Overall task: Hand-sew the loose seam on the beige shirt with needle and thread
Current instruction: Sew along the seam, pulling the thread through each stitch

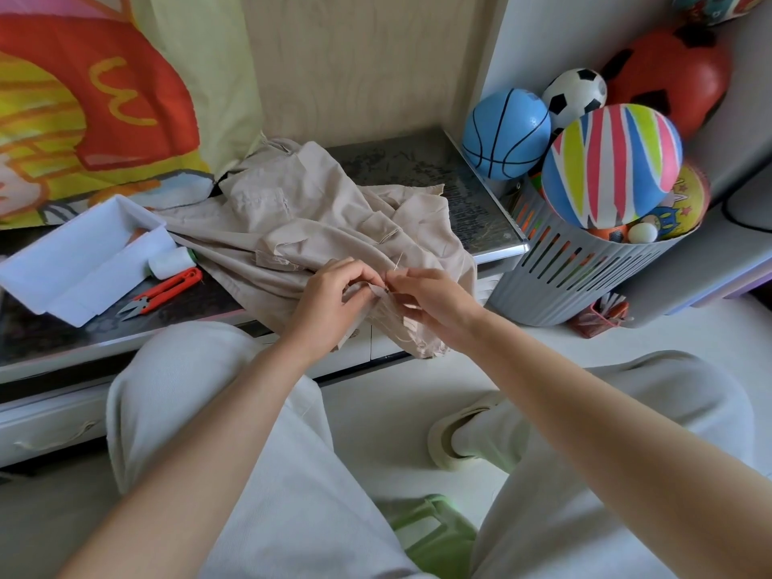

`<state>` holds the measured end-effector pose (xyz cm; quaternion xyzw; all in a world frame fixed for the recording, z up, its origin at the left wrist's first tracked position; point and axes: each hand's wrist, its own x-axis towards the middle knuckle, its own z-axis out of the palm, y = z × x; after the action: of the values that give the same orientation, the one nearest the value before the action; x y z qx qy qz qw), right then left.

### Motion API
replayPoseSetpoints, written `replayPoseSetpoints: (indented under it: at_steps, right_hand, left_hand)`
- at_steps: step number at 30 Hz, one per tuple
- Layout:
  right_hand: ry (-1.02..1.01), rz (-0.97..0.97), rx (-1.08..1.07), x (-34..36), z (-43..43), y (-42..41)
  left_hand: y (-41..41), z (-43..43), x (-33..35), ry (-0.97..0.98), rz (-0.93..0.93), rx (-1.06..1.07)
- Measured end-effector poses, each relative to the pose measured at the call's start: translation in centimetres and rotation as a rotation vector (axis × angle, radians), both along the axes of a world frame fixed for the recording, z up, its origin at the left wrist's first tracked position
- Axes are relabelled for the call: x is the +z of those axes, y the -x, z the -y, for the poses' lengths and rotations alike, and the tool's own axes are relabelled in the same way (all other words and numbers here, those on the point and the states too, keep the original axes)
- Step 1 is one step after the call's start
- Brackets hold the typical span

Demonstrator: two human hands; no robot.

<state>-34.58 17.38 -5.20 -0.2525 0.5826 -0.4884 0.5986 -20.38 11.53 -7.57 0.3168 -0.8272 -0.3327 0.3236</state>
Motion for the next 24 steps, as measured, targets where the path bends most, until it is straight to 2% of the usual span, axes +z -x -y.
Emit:
replayPoseSetpoints:
  at_steps: [2, 5, 8, 11, 15, 18, 24]
  right_hand:
    - [0.06, -0.084, -0.088, 0.1, 0.2, 0.2]
    - [0.135, -0.099, -0.203, 0.6, 0.6, 0.8]
    - [0.142, -0.081, -0.282, 0.9, 0.5, 2.0]
    - [0.111, -0.204, -0.311, 0.5, -0.4, 3.4]
    - [0.035, -0.584, -0.221, -1.6, -2.4, 4.9]
    - [-0.029, -0.798, -0.104, -3.4, -4.3, 5.5]
    - [-0.186, -0.973, 0.078, -6.4, -7.0, 5.3]
  left_hand:
    - [0.0, 0.2, -0.2, 0.017, 0.024, 0.0]
    - [0.0, 0.4, -0.8, 0.032, 0.073, -0.007]
    - [-0.1, 0.7, -1.2, 0.021, 0.105, 0.01]
    - [-0.1, 0.6, -1.1, -0.011, 0.108, 0.024]
    - [0.1, 0.2, -0.7, -0.097, 0.106, 0.061]
    - [0.4, -0.1, -0.5, -0.167, 0.1, 0.085]
    - [1.0, -0.3, -0.4, -0.228, 0.083, 0.103]
